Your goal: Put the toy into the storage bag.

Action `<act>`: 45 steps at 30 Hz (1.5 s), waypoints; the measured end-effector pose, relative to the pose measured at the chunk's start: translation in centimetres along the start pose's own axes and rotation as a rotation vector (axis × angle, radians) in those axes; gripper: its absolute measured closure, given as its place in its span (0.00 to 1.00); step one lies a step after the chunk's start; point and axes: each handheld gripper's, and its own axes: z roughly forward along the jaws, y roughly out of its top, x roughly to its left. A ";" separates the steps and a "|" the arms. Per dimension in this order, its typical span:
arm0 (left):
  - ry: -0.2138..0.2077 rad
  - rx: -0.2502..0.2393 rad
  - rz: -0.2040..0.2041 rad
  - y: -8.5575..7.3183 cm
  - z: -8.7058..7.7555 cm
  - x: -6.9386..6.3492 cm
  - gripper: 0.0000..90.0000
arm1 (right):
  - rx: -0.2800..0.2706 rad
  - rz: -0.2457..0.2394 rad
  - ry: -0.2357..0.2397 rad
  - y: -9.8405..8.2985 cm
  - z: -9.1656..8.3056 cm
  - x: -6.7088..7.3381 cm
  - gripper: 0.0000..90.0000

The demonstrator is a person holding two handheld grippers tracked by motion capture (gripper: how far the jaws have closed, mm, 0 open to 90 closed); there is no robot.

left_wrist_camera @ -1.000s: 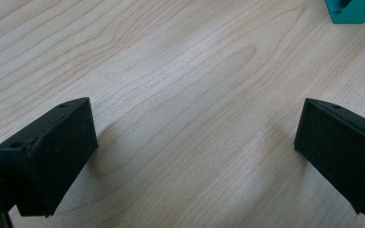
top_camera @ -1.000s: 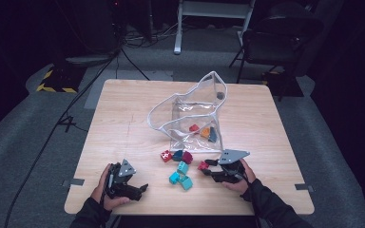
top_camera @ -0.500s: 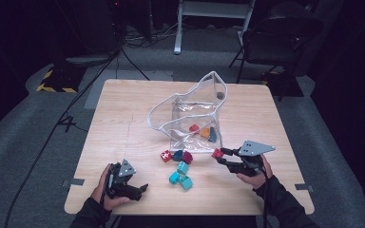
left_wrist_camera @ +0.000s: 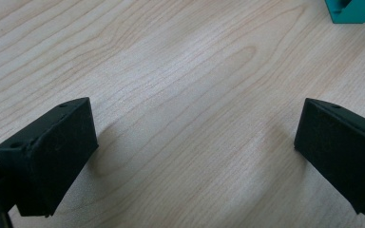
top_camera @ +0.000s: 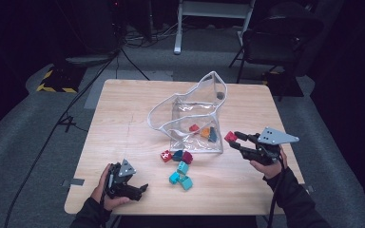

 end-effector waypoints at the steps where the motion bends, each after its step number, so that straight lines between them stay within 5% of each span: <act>1: 0.000 0.000 0.000 0.0 0.0 0.0 0.01 | 0.000 0.000 0.000 0.0 0.0 0.0 0.66; 25: 0.000 0.000 -0.001 0.0 0.0 0.0 0.01 | -0.093 -0.067 -0.029 7.3 1.1 -0.6 0.66; 45: -0.002 0.000 0.000 0.0 0.0 0.0 0.01 | -0.057 -0.077 -0.045 10.8 5.9 -0.6 0.66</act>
